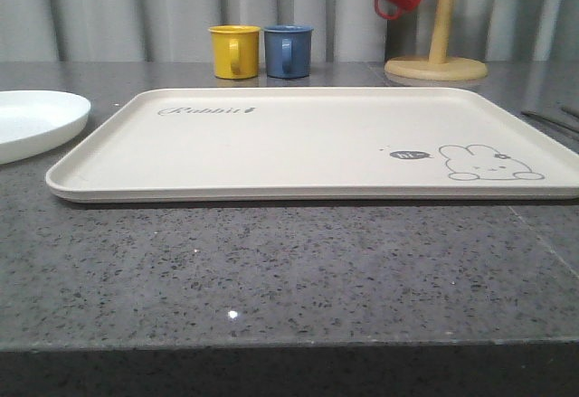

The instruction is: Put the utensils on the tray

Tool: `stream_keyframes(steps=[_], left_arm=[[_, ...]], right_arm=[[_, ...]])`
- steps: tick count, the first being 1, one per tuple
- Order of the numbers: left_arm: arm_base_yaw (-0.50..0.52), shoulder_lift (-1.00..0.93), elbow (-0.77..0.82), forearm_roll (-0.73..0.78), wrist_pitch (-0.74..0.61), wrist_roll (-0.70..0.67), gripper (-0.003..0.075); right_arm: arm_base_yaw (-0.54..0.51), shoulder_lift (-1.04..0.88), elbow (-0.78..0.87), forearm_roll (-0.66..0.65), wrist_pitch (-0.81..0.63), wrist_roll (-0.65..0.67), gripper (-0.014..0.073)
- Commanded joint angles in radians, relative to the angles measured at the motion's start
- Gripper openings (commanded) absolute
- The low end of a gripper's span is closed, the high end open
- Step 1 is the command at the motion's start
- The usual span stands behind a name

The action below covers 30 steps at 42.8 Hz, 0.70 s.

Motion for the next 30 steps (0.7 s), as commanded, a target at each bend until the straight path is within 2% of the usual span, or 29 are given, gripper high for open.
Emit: stream_keyframes(steps=[1, 23, 30], left_arm=[[-0.006, -0.022, 0.005, 0.001, -0.078, -0.001, -0.002], [-0.006, -0.022, 0.005, 0.001, -0.078, -0.001, -0.002], [-0.006, -0.022, -0.027, -0.001, -0.193, -0.003, -0.002]], right_arm=[[-0.002, -0.017, -0.004, -0.01, -0.085, 0.0, -0.0067], [-0.002, -0.017, -0.004, -0.01, -0.092, 0.0, -0.0067], [-0.002, -0.017, -0.041, 0.007, -0.128, 0.0, -0.0067]])
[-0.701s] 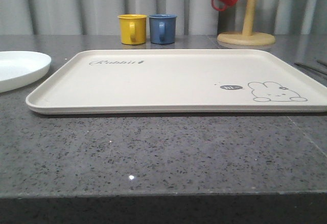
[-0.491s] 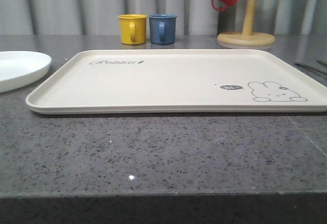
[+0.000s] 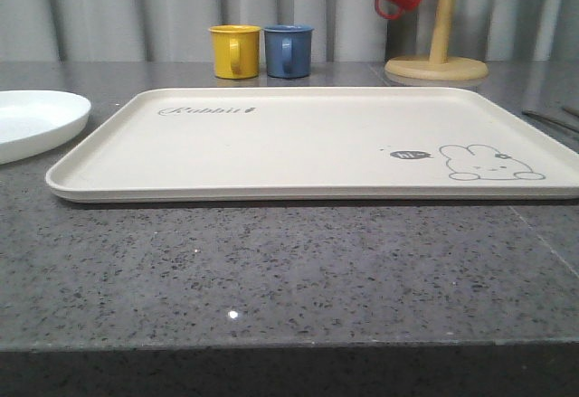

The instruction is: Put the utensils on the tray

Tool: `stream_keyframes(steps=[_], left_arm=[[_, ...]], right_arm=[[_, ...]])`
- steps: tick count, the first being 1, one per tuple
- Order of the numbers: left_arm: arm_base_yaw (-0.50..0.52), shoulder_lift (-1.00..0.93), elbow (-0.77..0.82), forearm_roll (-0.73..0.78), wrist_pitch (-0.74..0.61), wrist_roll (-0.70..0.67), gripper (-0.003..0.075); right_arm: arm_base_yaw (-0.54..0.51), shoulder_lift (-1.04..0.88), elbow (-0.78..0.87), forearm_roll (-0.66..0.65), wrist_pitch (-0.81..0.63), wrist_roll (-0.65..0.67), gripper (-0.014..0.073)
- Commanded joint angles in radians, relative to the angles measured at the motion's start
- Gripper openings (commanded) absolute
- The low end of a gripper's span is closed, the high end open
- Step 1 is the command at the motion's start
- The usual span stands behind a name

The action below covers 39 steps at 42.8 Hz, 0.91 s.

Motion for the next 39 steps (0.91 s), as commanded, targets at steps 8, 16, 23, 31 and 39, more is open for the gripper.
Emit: stream_keyframes(steps=[8, 16, 23, 31, 39], left_arm=[[-0.006, 0.0, -0.234, 0.011, -0.041, -0.003, -0.002], [-0.006, 0.139, -0.507, 0.063, 0.191, -0.003, -0.002], [-0.006, 0.308, -0.705, 0.063, 0.449, -0.003, -0.002], [-0.006, 0.463, -0.757, 0.054, 0.59, -0.003, -0.002], [-0.006, 0.546, -0.737, 0.035, 0.605, -0.003, -0.002]], right_arm=[[-0.003, 0.009, -0.236, 0.007, 0.115, -0.008, -0.0067], [-0.003, 0.175, -0.492, 0.007, 0.309, -0.008, -0.0067], [-0.003, 0.345, -0.669, 0.006, 0.49, -0.008, -0.0067], [-0.003, 0.522, -0.728, 0.006, 0.611, -0.008, -0.0067], [-0.003, 0.639, -0.728, 0.006, 0.637, -0.008, -0.0067]])
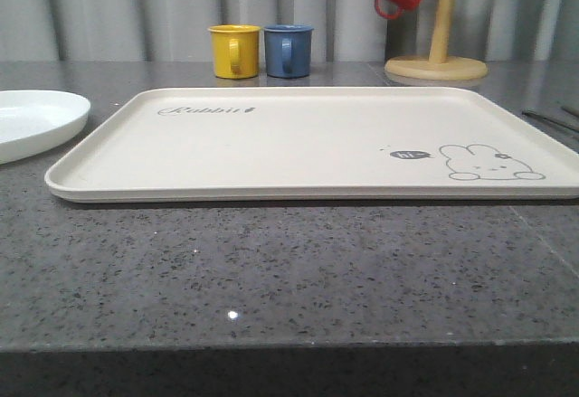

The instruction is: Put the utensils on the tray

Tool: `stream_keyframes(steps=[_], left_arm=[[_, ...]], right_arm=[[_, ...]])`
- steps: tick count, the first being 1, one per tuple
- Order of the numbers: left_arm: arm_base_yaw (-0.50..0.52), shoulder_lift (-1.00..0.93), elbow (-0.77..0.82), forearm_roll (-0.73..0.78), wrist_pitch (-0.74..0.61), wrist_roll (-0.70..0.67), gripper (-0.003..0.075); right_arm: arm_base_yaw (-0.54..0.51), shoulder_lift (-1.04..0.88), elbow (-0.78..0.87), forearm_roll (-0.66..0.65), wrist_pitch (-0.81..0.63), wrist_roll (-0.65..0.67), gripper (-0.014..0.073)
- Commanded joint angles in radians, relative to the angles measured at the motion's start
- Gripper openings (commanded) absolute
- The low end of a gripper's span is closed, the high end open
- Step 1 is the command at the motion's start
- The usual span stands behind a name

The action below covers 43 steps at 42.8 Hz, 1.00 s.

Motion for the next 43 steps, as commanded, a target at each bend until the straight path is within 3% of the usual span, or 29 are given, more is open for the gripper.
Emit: stream_keyframes(steps=[1, 7, 11, 16, 20, 25, 36, 43], left_arm=[[-0.006, 0.046, -0.023, -0.014, -0.068, -0.003, -0.002], [-0.006, 0.093, -0.019, -0.014, -0.068, -0.003, -0.002], [-0.006, 0.123, -0.019, -0.015, -0.061, -0.003, 0.0006], [-0.006, 0.173, -0.019, -0.021, -0.057, -0.003, 0.0195], [-0.006, 0.217, -0.021, -0.021, -0.063, -0.003, 0.0375], [-0.006, 0.285, -0.048, -0.021, -0.035, -0.003, 0.0462], [0.005, 0.515, -0.203, -0.013, 0.039, 0.005, 0.0462], [0.125, 0.695, -0.309, -0.098, 0.105, 0.093, 0.0462]], right_arm=[[-0.003, 0.061, -0.035, 0.0, -0.056, -0.008, -0.0067], [-0.003, 0.126, -0.035, 0.0, -0.056, -0.008, -0.0055], [-0.003, 0.151, -0.035, 0.0, -0.056, -0.021, 0.0053], [-0.003, 0.179, -0.035, 0.0, -0.058, -0.021, 0.0327], [-0.003, 0.199, -0.035, 0.0, -0.06, -0.021, 0.0435], [-0.003, 0.211, -0.035, 0.0, -0.06, -0.021, 0.0446], [-0.003, 0.213, -0.035, 0.0, -0.06, -0.021, 0.0446], [-0.003, 0.213, -0.035, 0.0, -0.06, -0.021, 0.0446]])
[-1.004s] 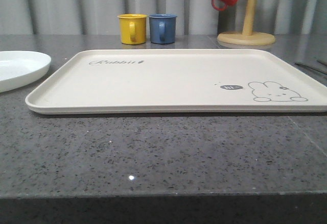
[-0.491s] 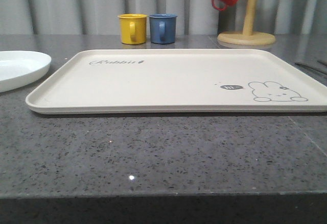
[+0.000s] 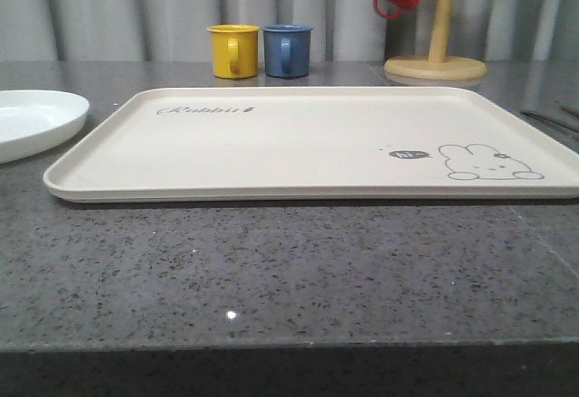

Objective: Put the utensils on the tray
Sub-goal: 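Grasp the white plate rim with the left gripper and lift it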

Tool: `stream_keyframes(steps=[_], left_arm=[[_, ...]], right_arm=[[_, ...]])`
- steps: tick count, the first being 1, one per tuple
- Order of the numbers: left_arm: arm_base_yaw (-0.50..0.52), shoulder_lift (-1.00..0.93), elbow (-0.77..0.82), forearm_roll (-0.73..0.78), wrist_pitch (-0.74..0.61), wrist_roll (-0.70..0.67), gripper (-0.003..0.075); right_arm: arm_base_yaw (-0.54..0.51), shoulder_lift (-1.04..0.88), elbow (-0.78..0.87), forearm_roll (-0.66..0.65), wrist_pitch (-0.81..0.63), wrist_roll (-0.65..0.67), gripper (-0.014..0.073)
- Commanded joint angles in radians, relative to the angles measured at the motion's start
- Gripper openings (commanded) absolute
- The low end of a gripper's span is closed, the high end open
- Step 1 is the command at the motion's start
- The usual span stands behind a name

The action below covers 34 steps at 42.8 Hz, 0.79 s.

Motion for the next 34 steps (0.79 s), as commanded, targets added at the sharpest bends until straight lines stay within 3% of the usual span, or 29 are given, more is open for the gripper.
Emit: stream_keyframes(steps=[1, 11, 25, 29, 34], left_arm=[[0.077, 0.08, -0.087, -0.1, -0.007, 0.082, 0.0462], [0.233, 0.272, -0.144, -0.462, 0.006, 0.345, 0.0462], [0.236, 0.423, -0.176, -0.503, -0.057, 0.362, 0.0447], [0.236, 0.434, -0.176, -0.503, -0.07, 0.362, 0.0344], [0.236, 0.434, -0.176, -0.505, -0.089, 0.362, 0.0111]], right_arm=[[-0.003, 0.0, -0.035, 0.0, -0.064, -0.013, 0.0446], [-0.003, 0.0, -0.035, 0.0, -0.064, -0.013, 0.0446], [-0.003, 0.0, -0.035, 0.0, -0.064, -0.013, 0.0446], [-0.003, 0.0, -0.035, 0.0, -0.064, -0.013, 0.0446], [-0.003, 0.0, -0.035, 0.0, -0.064, -0.013, 0.0446]])
